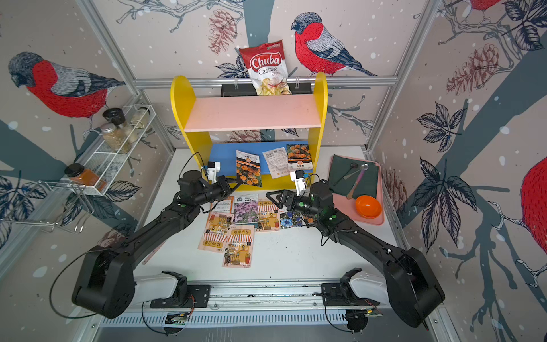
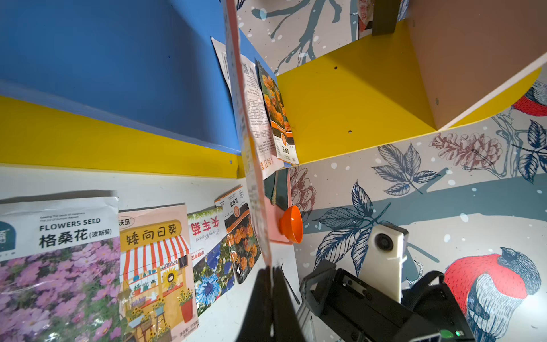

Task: Take the seed bag off the shelf
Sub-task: Pick up the seed packet from the shelf.

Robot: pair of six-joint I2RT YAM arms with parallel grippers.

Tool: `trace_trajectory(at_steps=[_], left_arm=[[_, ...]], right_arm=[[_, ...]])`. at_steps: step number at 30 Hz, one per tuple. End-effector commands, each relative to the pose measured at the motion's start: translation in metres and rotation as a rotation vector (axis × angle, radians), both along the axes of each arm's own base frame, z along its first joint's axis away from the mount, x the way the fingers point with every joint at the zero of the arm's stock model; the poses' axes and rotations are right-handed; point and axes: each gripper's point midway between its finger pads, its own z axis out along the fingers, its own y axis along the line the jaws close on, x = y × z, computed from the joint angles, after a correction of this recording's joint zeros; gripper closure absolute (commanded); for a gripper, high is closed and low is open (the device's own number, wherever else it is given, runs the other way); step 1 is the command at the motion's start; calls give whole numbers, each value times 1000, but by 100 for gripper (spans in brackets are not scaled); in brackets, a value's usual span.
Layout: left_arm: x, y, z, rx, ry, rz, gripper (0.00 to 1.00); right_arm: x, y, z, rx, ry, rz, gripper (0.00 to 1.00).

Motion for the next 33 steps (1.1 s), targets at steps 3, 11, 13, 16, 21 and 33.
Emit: trace_trajectory(at_steps=[3,11,13,16,21,33], left_arm=[[-23,-6,28,-81,-86,-83,100],[-72,-21,44,-124,-137,-222,100],[-85,-27,49,-124,-159,-262,100],[-101,-34,51,-108,-176,-307,100],[-117,-36,44,-105,-172,-340,100],[-118,-37,28,-90,-152,-339,100]], right_arm=[[0,5,20,88,-24,42,8],[2,7,27,128,-18,71,9],[3,9,29,131,-12,80,9],[5,10,34,143,-17,88,11],[6,11,43,156,-31,100,21],[-1,10,60,180,-54,129,56]])
